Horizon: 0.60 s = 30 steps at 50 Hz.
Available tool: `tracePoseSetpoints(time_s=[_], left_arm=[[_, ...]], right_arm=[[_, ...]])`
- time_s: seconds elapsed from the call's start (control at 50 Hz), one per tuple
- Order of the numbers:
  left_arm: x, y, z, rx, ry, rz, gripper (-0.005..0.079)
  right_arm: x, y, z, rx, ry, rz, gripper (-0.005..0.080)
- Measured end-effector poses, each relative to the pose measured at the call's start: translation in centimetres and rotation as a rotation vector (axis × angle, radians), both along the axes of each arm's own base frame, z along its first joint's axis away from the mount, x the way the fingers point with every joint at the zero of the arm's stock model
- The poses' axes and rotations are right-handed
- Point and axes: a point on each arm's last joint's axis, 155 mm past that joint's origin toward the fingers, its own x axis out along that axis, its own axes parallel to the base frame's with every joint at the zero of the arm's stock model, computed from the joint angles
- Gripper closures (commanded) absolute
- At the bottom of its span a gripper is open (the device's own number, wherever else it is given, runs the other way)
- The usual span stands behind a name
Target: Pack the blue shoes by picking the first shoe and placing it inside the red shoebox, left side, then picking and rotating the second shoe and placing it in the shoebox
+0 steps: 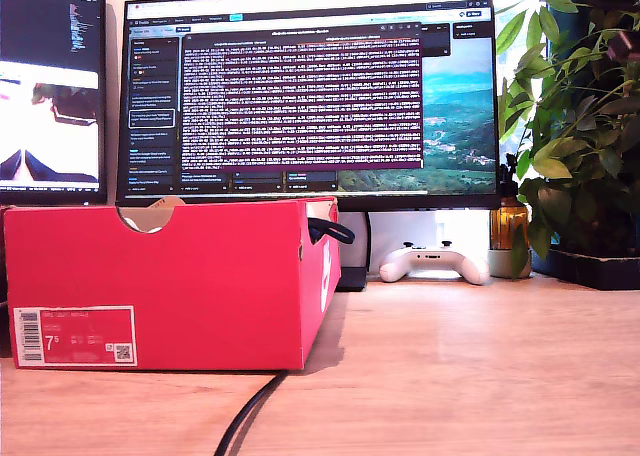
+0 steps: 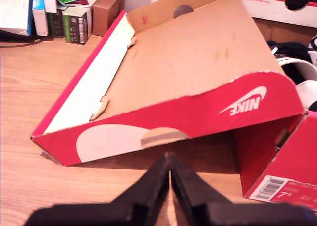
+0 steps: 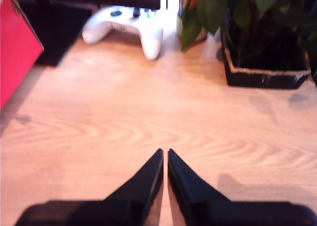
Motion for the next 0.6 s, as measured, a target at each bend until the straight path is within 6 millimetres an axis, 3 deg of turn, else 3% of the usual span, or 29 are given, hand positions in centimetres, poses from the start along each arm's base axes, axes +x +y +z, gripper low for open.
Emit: tracePoseSetpoints(time_s=[0.2,0.4,0.6], left_arm=[[0.0,0.0,0.0,0.001,0.000,0.000,0.0764],[0.0,0.0,0.0,0.001,0.000,0.000,0.0764],[0.0,0.0,0.0,0.001,0.000,0.000,0.0764]], right_arm=[[-0.4,0.0,-0.6,0.051,0.033,-0.032,0.0754],[1.0,0.1,2.0,0.065,-0.082,-0.027,0.0754],[1.1,0.4,2.4,0.068,-0.099,-0.020,0.0754]])
